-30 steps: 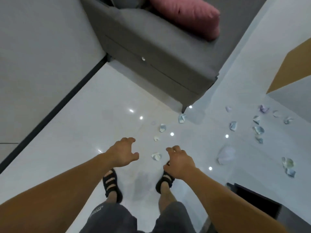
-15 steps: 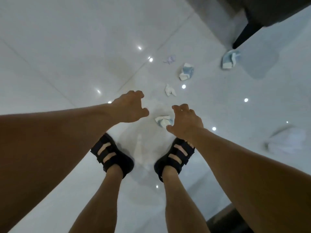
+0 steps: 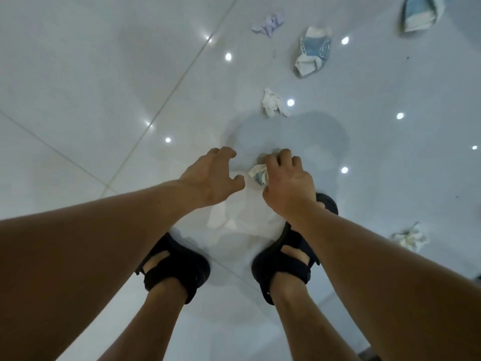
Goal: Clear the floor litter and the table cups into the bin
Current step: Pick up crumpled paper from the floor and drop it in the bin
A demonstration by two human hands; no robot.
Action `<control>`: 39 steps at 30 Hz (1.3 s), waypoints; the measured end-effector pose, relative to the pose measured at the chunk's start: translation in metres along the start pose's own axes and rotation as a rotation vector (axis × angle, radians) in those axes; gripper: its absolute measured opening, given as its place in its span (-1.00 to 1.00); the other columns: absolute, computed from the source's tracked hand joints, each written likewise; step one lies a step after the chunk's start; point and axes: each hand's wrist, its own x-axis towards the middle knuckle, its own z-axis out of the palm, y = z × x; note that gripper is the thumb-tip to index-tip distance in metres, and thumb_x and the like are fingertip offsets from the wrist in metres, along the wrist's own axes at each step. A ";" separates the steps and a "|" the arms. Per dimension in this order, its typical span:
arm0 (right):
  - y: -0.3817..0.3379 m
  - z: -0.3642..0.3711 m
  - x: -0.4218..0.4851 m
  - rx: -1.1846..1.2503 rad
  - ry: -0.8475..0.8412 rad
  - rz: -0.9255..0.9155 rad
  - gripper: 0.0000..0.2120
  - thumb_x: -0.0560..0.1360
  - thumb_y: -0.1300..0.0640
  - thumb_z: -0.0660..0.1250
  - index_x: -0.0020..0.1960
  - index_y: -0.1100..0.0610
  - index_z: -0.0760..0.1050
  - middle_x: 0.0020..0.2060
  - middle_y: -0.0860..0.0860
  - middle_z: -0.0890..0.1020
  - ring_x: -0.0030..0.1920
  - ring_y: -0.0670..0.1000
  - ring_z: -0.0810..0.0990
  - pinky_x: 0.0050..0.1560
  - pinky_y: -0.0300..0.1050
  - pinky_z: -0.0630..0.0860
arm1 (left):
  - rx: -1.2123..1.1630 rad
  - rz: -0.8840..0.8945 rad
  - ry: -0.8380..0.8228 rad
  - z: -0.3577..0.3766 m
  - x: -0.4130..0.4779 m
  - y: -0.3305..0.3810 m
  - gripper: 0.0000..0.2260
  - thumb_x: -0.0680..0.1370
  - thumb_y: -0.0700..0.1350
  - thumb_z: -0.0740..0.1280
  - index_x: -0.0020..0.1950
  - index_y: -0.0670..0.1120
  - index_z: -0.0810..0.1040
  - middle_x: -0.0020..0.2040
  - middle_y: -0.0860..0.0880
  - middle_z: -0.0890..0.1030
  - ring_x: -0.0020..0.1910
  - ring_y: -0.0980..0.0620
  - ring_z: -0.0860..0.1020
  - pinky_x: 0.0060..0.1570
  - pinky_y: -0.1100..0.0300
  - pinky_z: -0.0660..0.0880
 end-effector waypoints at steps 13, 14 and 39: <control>-0.014 -0.074 -0.009 0.621 0.238 -0.290 -0.34 0.37 0.12 0.49 0.41 0.14 0.35 0.13 0.08 0.53 0.02 0.09 0.57 -0.09 0.01 0.59 | -0.335 0.110 0.052 -0.046 -0.013 0.035 -0.69 0.45 -0.06 0.45 0.17 -0.04 0.52 -0.01 0.04 0.61 -0.06 0.07 0.58 -0.10 0.25 0.50; -0.011 -0.076 -0.007 0.594 0.211 -0.297 -0.33 0.39 0.08 0.49 0.43 0.12 0.33 0.17 0.07 0.52 0.06 0.08 0.57 -0.04 0.00 0.58 | -0.318 0.121 0.080 -0.048 -0.012 0.034 -0.68 0.47 -0.07 0.44 0.19 -0.05 0.54 0.03 0.02 0.62 -0.03 0.03 0.59 -0.04 0.21 0.51; -0.056 -0.172 -0.010 0.279 0.097 -0.126 -0.68 0.53 0.14 0.24 0.28 0.05 0.42 0.13 0.07 0.39 -0.25 0.08 0.42 -0.19 -0.13 0.42 | -0.203 0.048 0.301 -0.138 -0.088 -0.013 -0.80 0.48 -0.05 0.38 0.09 0.01 0.54 -0.07 0.01 0.57 -0.16 -0.01 0.51 -0.20 0.18 0.44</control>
